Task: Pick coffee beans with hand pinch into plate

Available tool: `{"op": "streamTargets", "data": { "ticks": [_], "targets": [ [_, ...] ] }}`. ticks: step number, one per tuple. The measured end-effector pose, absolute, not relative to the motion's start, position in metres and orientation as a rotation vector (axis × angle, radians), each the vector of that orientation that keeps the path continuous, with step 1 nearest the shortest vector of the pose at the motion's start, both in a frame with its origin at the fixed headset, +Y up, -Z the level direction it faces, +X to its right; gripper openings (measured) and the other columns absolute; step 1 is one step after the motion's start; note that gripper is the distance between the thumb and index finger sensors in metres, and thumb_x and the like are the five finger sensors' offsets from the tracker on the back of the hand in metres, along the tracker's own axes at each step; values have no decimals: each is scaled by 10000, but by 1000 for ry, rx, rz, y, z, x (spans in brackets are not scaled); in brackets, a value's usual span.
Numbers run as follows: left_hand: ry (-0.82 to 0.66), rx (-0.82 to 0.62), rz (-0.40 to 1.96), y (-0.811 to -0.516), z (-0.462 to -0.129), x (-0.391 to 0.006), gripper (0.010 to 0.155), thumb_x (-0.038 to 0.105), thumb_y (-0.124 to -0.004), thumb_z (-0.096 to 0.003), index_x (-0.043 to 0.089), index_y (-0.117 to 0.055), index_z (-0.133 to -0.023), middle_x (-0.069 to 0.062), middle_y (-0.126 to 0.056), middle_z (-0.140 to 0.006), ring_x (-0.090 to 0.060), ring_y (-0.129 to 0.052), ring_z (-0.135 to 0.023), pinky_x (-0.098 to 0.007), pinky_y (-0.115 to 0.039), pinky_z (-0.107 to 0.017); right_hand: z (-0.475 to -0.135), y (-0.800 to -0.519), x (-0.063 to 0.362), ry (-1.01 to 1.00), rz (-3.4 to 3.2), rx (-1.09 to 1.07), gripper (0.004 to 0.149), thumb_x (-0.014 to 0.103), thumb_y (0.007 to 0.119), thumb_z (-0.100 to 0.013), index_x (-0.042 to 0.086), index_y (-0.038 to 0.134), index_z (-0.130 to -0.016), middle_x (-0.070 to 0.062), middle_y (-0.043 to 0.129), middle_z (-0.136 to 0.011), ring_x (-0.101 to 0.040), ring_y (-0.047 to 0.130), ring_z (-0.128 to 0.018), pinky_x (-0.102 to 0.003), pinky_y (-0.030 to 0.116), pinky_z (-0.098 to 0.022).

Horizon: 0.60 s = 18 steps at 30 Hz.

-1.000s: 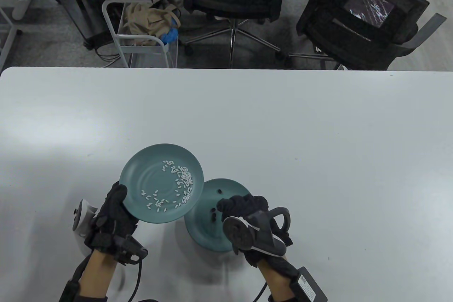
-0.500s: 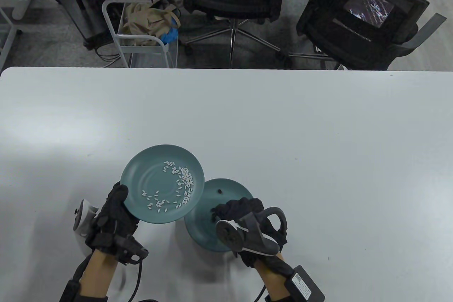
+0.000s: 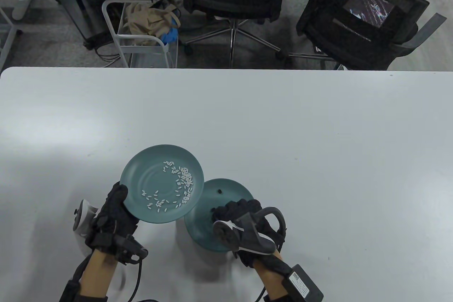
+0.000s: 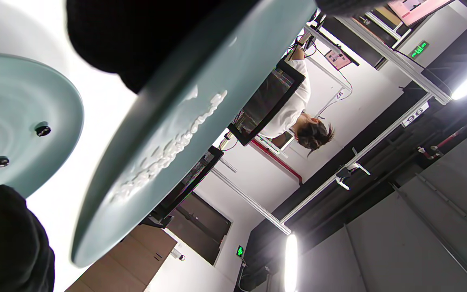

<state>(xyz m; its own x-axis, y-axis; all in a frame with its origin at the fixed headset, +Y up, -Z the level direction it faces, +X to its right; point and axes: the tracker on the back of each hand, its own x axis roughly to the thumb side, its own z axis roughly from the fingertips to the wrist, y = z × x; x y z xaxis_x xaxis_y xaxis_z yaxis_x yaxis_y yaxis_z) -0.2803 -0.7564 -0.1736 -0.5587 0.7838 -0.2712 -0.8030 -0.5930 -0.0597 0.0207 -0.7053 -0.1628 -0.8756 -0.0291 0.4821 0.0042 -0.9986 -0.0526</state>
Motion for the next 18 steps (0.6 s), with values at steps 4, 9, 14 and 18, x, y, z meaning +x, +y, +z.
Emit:
{"op": "streamTargets", "data": {
  "ticks": [4,9,14,18],
  "targets": [
    [85,-338,2179,-757,-174,-280,629,503,-624,-487,235,-378,-1001,-94,-682,-916,-342,-891,-662,-403,-833,-439,-163,-706,21,86,-3025,-779,369,346,838,-428,244,808,-781,-64,943,-715,-210,924,-466,-536,735,-502],
    [85,-338,2178,-757,-174,-280,629,503,-624,-487,234,-379,-1001,-95,-682,-915,-343,-891,-660,-403,-834,-438,-163,-705,21,103,-3029,-774,372,349,836,-427,246,806,-783,-66,940,-715,-210,921,-468,-537,732,-504],
    [84,-338,2178,-757,-174,-280,630,503,-625,-487,233,-380,-1000,-96,-683,-914,-344,-893,-658,-404,-833,-437,-163,-706,22,114,-3035,-768,373,351,835,-428,247,805,-784,-61,939,-710,-211,918,-465,-538,729,-505],
    [84,-337,2179,-757,-174,-280,629,503,-624,-487,234,-379,-1000,-95,-683,-914,-342,-892,-660,-403,-833,-438,-164,-705,23,119,-3036,-757,371,350,835,-429,247,805,-784,-66,938,-711,-213,918,-467,-539,728,-506]
  ]
}}
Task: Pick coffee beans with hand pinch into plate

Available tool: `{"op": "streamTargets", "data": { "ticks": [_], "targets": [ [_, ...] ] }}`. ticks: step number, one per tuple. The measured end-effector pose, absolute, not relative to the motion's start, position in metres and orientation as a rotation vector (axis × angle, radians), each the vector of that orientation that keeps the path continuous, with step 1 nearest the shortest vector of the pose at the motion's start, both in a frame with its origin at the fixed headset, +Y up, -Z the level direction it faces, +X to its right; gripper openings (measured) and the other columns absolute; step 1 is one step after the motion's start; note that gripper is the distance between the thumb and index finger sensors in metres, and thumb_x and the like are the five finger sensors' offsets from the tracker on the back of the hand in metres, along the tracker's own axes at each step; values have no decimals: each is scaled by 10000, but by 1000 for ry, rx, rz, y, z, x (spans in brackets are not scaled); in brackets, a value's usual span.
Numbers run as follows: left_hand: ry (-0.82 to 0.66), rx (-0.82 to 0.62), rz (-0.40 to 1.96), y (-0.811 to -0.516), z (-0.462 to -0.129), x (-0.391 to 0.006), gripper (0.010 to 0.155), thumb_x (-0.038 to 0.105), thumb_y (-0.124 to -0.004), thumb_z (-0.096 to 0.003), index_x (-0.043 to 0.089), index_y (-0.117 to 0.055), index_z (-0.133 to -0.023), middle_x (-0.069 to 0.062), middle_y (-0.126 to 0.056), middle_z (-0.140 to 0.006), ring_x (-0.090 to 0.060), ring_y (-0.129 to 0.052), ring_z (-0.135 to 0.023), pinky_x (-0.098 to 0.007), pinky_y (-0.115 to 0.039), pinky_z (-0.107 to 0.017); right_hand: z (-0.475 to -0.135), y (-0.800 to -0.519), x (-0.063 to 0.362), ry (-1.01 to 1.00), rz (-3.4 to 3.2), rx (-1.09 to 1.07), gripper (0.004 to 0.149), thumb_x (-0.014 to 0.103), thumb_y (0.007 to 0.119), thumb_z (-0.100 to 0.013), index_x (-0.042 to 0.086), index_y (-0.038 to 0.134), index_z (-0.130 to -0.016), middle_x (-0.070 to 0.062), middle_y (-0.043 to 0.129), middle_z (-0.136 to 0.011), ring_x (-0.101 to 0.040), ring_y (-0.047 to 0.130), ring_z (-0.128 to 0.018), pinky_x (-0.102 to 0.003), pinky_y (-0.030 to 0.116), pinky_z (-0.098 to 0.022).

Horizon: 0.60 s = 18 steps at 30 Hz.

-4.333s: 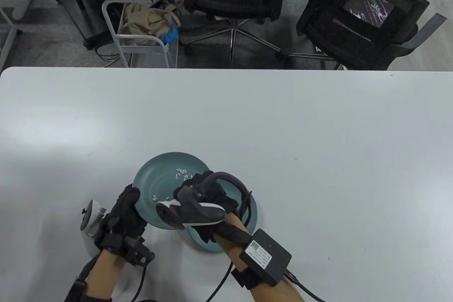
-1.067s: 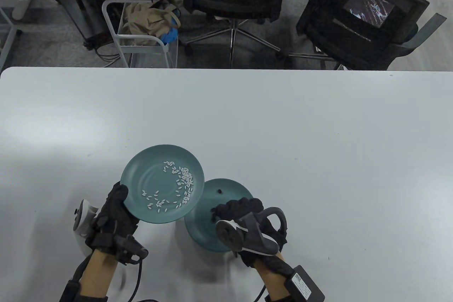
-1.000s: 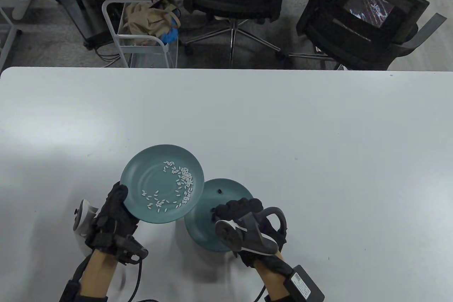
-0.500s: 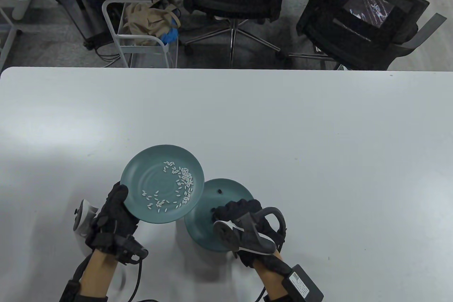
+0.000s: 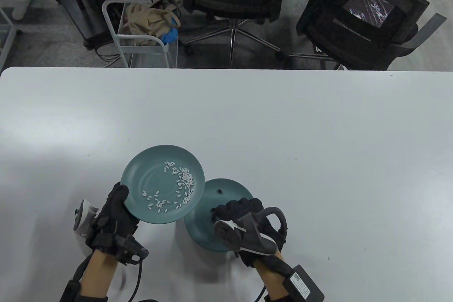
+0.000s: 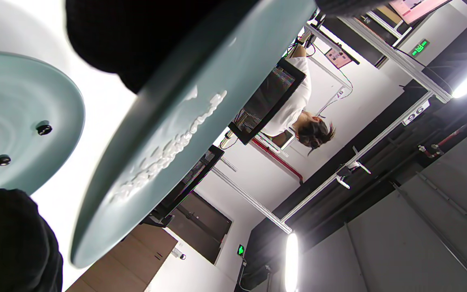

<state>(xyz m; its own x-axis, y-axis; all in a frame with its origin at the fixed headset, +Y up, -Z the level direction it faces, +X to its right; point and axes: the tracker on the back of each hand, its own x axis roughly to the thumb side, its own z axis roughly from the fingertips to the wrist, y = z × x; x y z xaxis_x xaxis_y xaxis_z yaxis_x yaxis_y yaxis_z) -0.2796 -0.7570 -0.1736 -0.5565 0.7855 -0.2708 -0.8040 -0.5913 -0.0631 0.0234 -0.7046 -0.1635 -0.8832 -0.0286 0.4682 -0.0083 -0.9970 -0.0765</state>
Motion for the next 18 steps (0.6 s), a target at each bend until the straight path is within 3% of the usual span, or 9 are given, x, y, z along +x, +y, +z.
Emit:
{"op": "streamTargets", "data": {
  "ticks": [12,18],
  "targets": [
    [53,-350,2180,-750,-175,-275,640,516,-611,-494,241,-348,-1009,-88,-655,-941,-338,-877,-699,-405,-829,-472,-165,-685,38,278,-3017,-717,375,356,833,-431,248,804,-788,-68,928,-733,-231,914,-499,-551,714,-518],
    [42,-377,2127,-734,-184,-271,639,535,-589,-493,293,-307,-1013,-35,-619,-983,-295,-858,-773,-382,-823,-540,-164,-674,48,346,-3046,-684,444,439,795,-439,255,769,-842,-100,858,-857,-279,878,-635,-578,682,-546]
  ]
}}
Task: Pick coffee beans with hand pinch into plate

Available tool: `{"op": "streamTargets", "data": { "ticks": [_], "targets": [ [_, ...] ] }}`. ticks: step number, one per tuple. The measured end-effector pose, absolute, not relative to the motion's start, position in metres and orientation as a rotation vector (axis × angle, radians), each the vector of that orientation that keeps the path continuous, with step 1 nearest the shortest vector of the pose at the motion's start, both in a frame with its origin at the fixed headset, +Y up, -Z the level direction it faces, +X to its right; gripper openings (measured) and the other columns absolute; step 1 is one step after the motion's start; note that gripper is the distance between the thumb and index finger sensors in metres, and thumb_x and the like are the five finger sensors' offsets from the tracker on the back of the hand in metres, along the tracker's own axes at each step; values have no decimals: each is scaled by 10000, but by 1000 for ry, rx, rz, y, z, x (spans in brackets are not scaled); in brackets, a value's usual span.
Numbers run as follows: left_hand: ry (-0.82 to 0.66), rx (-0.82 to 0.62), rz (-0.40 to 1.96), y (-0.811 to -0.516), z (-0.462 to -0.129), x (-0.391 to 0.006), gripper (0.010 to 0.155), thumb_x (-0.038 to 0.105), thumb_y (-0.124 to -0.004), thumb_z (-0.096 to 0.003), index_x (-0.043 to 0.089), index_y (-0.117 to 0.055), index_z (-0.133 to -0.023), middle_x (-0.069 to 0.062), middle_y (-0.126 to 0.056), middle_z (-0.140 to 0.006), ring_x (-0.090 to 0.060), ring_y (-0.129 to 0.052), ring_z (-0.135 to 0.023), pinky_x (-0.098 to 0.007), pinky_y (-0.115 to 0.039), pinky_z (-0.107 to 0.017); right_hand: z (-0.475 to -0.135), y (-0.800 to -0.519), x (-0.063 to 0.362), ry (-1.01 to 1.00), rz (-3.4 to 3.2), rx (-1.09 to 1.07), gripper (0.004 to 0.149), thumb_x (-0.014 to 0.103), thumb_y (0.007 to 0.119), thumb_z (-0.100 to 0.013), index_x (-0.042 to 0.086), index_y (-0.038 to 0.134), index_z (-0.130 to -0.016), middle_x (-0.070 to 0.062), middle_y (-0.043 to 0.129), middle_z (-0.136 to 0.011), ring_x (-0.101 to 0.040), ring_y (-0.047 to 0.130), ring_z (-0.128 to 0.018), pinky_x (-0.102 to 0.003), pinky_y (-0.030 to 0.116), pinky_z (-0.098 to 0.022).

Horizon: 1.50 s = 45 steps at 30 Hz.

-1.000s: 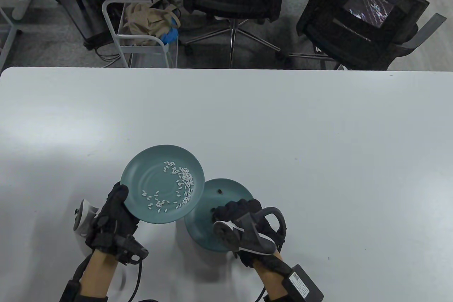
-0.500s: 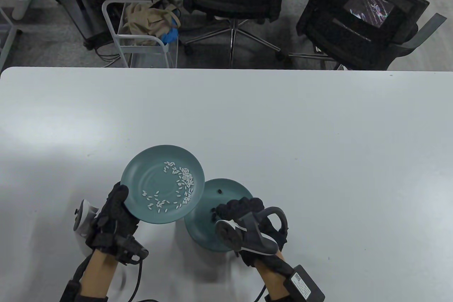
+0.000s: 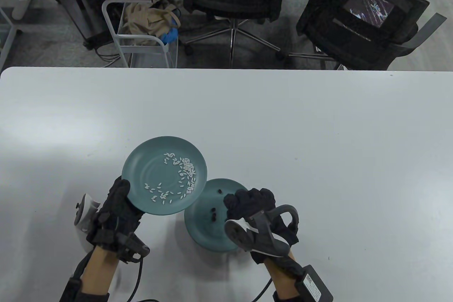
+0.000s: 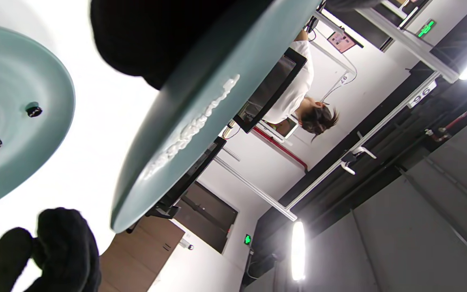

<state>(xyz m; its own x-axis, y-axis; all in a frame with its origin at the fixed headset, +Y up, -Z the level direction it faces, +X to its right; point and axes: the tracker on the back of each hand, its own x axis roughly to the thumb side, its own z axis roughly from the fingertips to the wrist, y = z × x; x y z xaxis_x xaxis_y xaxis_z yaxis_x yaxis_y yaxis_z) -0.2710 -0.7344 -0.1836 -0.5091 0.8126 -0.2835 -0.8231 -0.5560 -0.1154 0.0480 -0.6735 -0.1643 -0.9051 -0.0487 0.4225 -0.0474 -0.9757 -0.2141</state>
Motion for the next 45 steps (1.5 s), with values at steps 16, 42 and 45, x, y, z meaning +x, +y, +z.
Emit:
{"op": "streamTargets", "data": {
  "ticks": [16,42,45],
  "targets": [
    [230,-483,1963,-750,-251,-234,624,504,-557,-512,357,-234,-1025,32,-505,-1085,-251,-746,-979,-379,-772,-708,-171,-669,67,190,-3143,-516,548,488,779,-444,286,664,-941,-83,754,-991,-333,797,-824,-656,590,-614],
    [399,-650,1751,-783,-292,-230,747,569,-559,-514,354,-53,-1019,10,-161,-1145,-257,-476,-1095,-449,-568,-793,-179,-674,74,86,-3154,-432,547,485,775,-448,282,665,-944,-90,760,-989,-345,791,-833,-665,578,-617],
    [398,-623,1752,-776,-288,-231,781,571,-570,-513,330,-13,-1005,-9,-74,-1122,-277,-354,-1106,-499,-474,-797,-179,-673,73,96,-3146,-443,547,484,775,-448,282,664,-945,-88,761,-989,-346,791,-833,-665,578,-617]
  ]
}}
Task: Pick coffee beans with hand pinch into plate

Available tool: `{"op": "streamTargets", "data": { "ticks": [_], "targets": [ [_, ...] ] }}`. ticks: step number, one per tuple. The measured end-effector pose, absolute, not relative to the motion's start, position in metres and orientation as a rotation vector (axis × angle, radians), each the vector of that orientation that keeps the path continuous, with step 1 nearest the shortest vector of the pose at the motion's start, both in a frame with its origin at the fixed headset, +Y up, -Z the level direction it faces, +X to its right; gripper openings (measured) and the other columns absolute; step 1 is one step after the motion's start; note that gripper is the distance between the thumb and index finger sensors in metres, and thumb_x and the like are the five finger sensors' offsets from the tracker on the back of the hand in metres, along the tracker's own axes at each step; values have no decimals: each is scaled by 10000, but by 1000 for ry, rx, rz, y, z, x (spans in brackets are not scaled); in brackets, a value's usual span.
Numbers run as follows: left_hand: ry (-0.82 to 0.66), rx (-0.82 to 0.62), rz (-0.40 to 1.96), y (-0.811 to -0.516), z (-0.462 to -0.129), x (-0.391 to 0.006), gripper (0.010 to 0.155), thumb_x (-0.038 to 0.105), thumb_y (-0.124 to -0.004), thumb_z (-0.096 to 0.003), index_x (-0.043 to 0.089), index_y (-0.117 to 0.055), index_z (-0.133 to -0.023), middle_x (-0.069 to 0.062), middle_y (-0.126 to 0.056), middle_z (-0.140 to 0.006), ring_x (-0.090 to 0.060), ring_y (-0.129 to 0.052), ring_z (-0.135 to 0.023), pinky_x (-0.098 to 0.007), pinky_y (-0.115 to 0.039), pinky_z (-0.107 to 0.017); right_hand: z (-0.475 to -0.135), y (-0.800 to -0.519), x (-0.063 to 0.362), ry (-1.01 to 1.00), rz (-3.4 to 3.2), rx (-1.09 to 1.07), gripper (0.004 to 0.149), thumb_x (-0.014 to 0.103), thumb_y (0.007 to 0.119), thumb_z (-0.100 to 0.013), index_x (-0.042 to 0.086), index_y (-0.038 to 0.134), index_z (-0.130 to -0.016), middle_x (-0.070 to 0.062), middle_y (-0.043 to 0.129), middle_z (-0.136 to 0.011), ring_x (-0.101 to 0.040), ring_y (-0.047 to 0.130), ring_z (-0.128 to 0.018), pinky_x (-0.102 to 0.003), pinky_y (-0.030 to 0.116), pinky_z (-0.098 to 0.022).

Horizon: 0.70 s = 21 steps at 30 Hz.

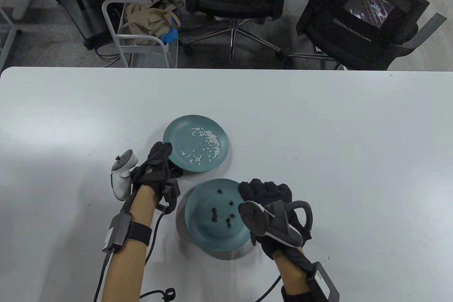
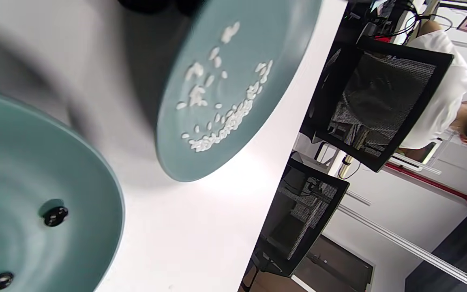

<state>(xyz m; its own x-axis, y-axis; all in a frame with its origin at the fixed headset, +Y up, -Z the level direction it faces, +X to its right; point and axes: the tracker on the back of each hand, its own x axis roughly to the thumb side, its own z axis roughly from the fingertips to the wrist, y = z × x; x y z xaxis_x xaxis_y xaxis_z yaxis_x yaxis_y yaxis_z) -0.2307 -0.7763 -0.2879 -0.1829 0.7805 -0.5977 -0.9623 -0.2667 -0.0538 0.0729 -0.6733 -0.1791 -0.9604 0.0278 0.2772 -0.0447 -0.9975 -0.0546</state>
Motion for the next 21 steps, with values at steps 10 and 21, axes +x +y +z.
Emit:
{"op": "streamTargets", "data": {
  "ticks": [10,21],
  "targets": [
    [372,-501,1658,-753,-267,-235,733,526,-618,-501,297,-174,-1038,3,17,-1085,-313,-103,-1091,-557,-323,-774,-178,-673,70,-106,3066,462,544,483,774,-449,282,668,-943,-89,761,-989,-347,790,-833,-666,577,-617],
    [123,-183,1238,-681,-190,-235,763,546,-681,-443,301,-266,-1035,20,-57,-1102,-305,-98,-1086,-599,-183,-751,-170,-651,79,-335,3055,509,555,483,771,-445,292,643,-950,-81,712,-1020,-344,736,-875,-651,567,-625]
  ]
}}
